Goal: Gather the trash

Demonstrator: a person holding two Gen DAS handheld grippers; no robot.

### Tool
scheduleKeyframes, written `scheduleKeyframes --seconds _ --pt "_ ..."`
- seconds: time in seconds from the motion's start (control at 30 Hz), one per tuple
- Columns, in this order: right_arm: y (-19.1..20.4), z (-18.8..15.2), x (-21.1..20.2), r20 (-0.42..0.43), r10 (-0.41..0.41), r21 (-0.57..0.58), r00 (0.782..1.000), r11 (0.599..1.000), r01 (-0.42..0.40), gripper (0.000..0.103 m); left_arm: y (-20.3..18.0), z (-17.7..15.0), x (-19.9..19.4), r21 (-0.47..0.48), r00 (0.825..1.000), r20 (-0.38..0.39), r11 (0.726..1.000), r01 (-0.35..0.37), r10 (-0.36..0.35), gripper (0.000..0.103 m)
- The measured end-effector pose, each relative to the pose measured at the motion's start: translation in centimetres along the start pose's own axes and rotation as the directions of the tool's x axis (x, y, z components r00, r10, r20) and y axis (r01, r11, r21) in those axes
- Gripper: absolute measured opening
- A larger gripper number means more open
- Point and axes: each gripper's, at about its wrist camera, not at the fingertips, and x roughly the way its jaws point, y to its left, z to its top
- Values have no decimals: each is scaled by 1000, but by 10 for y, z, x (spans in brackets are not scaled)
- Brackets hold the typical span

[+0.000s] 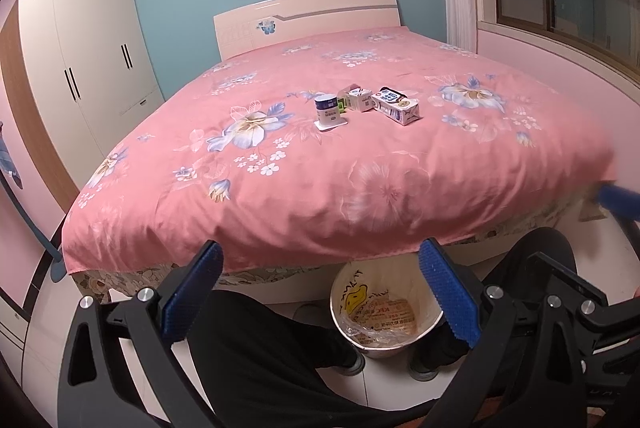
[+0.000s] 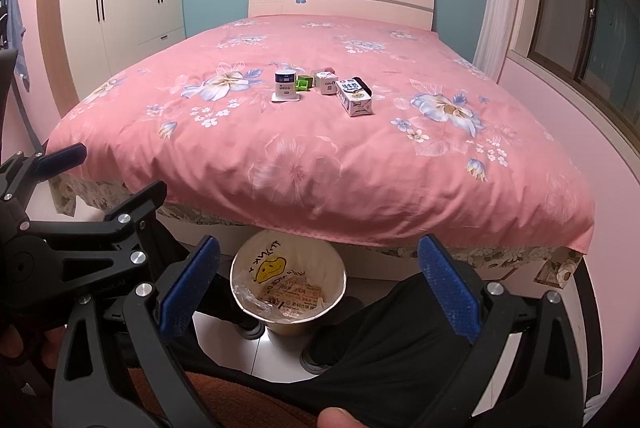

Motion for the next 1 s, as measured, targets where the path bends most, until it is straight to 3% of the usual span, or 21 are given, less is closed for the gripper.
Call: scheduleKeyframes --seconds 1.0 --pt "-1 -3 2 -13 15 7 1000 1000 -14 98 1 -1 1 4 1000 -4 1000 -11 11 100"
